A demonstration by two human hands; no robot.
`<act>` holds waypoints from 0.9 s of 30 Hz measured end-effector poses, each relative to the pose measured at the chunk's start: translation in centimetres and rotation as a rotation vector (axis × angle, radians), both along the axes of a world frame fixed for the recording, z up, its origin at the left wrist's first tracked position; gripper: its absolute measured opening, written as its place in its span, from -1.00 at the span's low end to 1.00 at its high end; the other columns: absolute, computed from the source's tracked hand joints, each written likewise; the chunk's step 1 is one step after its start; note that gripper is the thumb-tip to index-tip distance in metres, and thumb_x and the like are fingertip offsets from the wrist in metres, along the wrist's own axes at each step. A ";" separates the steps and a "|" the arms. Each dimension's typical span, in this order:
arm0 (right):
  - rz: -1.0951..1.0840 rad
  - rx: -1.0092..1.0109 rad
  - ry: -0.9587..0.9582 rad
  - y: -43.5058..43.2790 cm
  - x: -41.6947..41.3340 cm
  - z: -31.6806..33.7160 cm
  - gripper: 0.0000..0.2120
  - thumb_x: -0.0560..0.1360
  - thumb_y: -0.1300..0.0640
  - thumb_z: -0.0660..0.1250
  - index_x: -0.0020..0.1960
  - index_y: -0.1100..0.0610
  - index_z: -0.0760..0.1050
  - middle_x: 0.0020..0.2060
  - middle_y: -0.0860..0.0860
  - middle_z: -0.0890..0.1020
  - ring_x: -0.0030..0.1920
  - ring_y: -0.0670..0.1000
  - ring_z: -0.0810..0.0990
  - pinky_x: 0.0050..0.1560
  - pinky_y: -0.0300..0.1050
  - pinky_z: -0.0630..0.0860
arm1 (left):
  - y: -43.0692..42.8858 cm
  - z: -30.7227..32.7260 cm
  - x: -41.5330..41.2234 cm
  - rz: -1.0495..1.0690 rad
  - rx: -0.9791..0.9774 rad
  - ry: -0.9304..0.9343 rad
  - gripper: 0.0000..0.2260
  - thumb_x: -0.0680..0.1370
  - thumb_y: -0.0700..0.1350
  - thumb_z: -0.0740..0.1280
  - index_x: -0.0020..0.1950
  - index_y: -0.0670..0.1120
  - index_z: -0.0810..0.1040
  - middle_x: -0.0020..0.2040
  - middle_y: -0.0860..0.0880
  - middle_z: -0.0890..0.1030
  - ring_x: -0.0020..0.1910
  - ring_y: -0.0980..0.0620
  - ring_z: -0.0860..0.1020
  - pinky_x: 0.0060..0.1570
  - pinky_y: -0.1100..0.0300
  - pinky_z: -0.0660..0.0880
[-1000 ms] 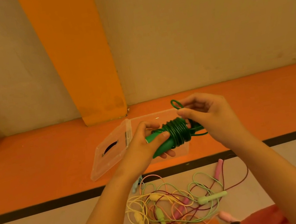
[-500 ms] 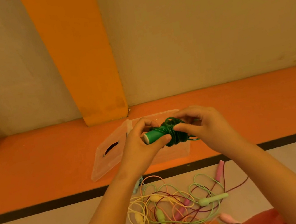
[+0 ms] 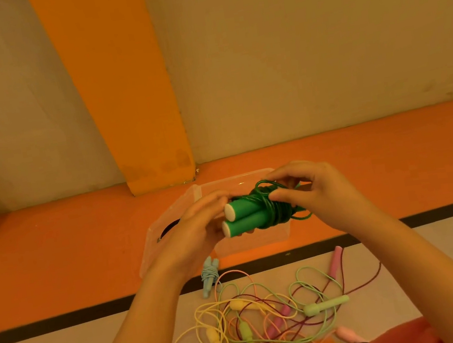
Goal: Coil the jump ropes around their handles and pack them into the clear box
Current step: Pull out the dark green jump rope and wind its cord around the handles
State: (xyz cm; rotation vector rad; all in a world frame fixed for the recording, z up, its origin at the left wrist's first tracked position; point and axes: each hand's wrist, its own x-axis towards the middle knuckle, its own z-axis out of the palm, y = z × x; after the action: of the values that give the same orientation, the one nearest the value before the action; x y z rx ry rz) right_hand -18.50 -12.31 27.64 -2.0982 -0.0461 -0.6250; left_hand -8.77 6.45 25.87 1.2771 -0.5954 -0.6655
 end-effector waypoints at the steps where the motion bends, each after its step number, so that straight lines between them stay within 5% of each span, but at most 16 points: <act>1: 0.024 0.021 0.012 -0.3 -0.1 0.0 -0.77 0.38 0.23 0.46 -0.06 -0.05 0.60 -0.25 -0.08 0.55 -0.21 -0.17 0.47 -0.18 -0.35 0.41 | 0.1 -0.1 -0.1 -0.056 0.007 0.023 -0.80 0.46 -0.10 0.28 0.01 -0.10 0.62 -0.04 -0.10 0.67 -0.11 -0.14 0.63 -0.11 0.11 0.53; 4: 0.109 0.074 0.075 -0.9 -0.3 0.1 -0.78 0.34 0.11 0.45 -0.03 -0.08 0.61 -0.21 -0.15 0.59 -0.15 -0.15 0.50 -0.11 -0.18 0.49 | 0.3 -0.4 -0.2 -0.134 0.009 0.011 -0.85 0.38 -0.14 0.40 -0.10 -0.02 0.70 -0.07 -0.05 0.65 -0.11 0.05 0.60 -0.15 0.24 0.53; 8: 0.133 0.011 0.075 -0.6 -0.1 -0.1 -0.75 0.37 0.22 0.46 0.01 -0.01 0.61 -0.19 -0.34 0.57 -0.10 -0.15 0.50 0.00 -0.08 0.52 | -0.1 -0.9 0.1 -0.102 0.028 -0.069 -0.83 0.26 -0.06 0.49 -0.17 0.02 0.67 -0.10 -0.04 0.60 -0.10 0.04 0.57 -0.11 0.24 0.51; 11: 0.102 -0.066 0.047 0.0 0.1 -0.7 -0.75 0.39 0.21 0.46 0.03 -0.01 0.61 -0.17 -0.25 0.55 -0.04 -0.02 0.48 0.02 0.04 0.50 | -0.2 -1.2 0.1 -0.056 0.154 -0.213 -0.75 0.30 -0.09 0.53 -0.09 0.10 0.60 -0.11 0.02 0.58 -0.14 0.08 0.55 -0.11 0.19 0.50; 14: 0.092 -0.024 0.050 0.0 0.2 -0.9 -0.73 0.40 0.24 0.45 0.01 -0.07 0.58 -0.17 -0.18 0.52 -0.05 0.01 0.47 -0.01 -0.01 0.49 | -0.5 -1.5 -0.3 -0.037 0.218 -0.284 -0.64 0.43 -0.23 0.48 0.11 0.11 0.55 -0.04 -0.02 0.53 -0.17 0.09 0.57 -0.04 0.08 0.53; 20: 0.087 0.053 0.044 0.0 0.2 -0.7 -0.69 0.38 0.23 0.45 -0.05 -0.16 0.56 -0.25 -0.16 0.54 -0.12 -0.06 0.48 -0.07 -0.10 0.49 | -1.1 -1.2 -0.7 0.060 0.152 -0.316 -0.91 0.50 -0.28 0.37 -0.01 -0.21 0.53 -0.04 0.02 0.61 -0.14 0.06 0.62 -0.06 0.07 0.56; 23: 0.087 0.034 0.057 0.2 0.3 -0.9 -0.69 0.39 0.21 0.45 -0.04 -0.18 0.55 -0.24 -0.27 0.54 -0.09 -0.05 0.48 -0.05 -0.08 0.50 | -1.2 -1.3 -0.6 0.090 0.178 -0.321 -0.85 0.46 -0.30 0.43 -0.04 -0.18 0.52 -0.11 0.06 0.63 -0.16 -0.02 0.64 -0.07 -0.05 0.57; 27: 0.060 0.075 0.033 0.0 0.3 -0.6 -0.69 0.40 0.26 0.44 -0.03 -0.13 0.56 -0.21 -0.08 0.56 -0.15 -0.09 0.52 -0.12 -0.27 0.49 | -1.3 -1.3 -0.7 0.094 0.196 -0.414 -0.70 0.34 -0.28 0.50 -0.06 0.02 0.54 0.01 0.12 0.59 -0.09 -0.09 0.61 -0.03 -0.15 0.58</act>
State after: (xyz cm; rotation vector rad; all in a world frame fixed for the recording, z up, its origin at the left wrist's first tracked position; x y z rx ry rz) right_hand -18.19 -12.30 27.07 -2.0270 -0.0657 -0.5477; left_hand -9.46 5.15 24.54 1.6339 -0.8160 -0.3870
